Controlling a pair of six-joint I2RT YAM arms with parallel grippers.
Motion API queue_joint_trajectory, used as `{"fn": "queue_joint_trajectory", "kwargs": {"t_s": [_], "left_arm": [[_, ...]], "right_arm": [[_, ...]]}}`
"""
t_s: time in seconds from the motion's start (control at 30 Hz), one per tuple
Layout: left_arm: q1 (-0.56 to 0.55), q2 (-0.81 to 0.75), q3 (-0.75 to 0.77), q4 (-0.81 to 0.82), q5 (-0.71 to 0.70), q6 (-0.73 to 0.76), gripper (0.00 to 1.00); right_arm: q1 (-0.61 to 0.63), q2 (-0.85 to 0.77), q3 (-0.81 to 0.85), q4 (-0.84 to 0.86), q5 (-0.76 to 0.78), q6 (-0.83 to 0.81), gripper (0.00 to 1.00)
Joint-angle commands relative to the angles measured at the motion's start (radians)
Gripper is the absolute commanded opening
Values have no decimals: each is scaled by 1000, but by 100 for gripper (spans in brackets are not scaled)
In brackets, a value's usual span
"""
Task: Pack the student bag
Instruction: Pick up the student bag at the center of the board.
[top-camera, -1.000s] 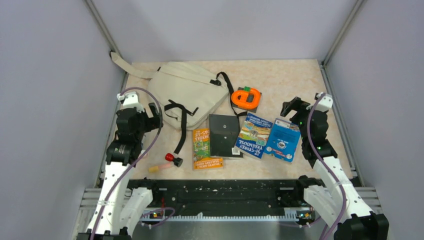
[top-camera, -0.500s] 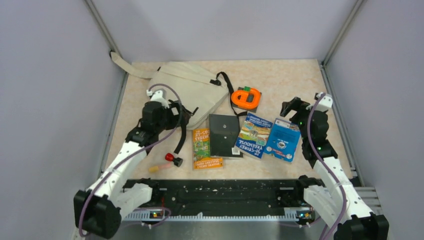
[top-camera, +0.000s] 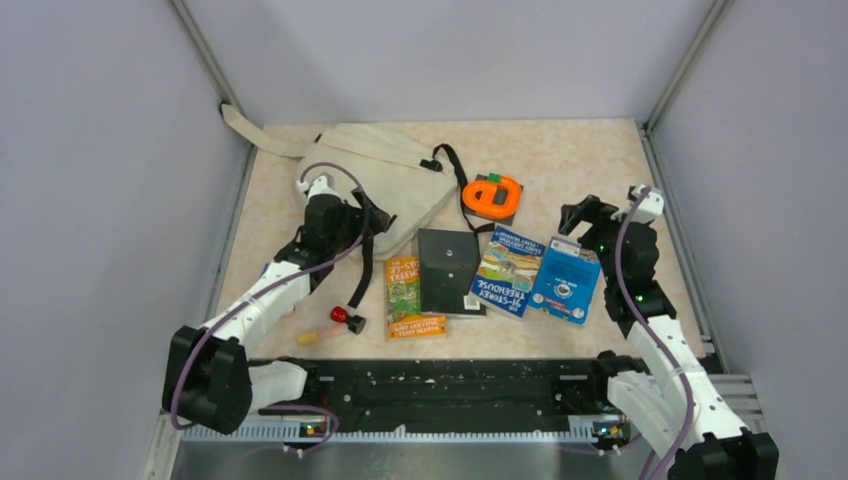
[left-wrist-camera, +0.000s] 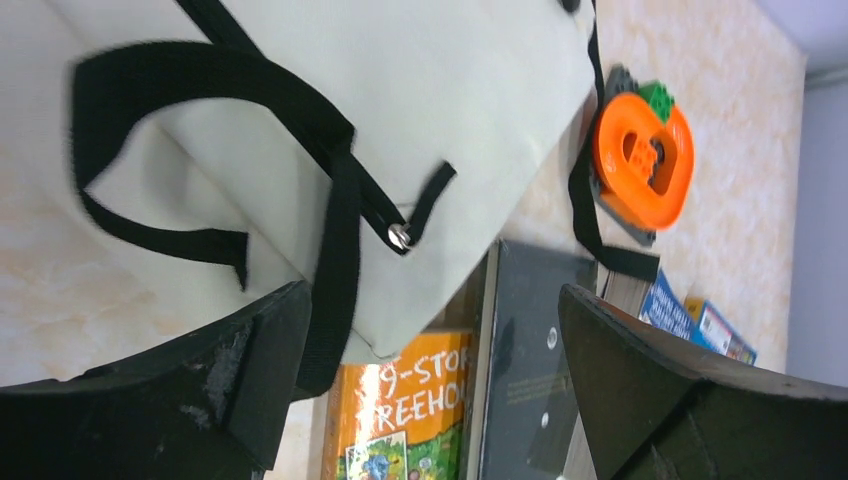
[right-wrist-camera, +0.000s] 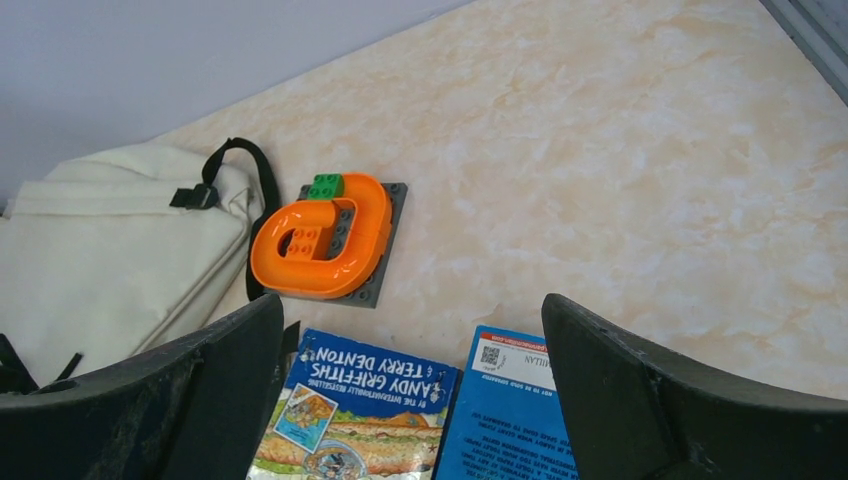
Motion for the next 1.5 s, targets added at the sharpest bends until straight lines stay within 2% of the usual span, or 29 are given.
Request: {"fn": "queue_joint_trajectory", "kwargs": {"t_s": [0.0, 0.13, 0.3, 0.5, 0.63, 1.47], "left_arm": [[49, -75, -41, 83, -87, -54, 98], [106, -137, -129, 124, -103, -90, 98], [211, -158, -222, 197, 18, -162, 98], [263, -116, -285, 288, 93, -256, 98], [280, -106, -359, 382, 71, -322, 98], [299, 224, -334, 679, 231, -409, 98]], "right_arm": [[-5, 1, 22, 32, -22, 5, 99], [-6, 4, 22, 32, -24, 8, 99], [-6, 10, 23, 32, -35, 11, 99], [-5, 9, 27, 27, -45, 15, 99], [-5, 7, 25, 25, -42, 15, 99], [-6, 24, 32, 14, -25, 17, 99]]}}
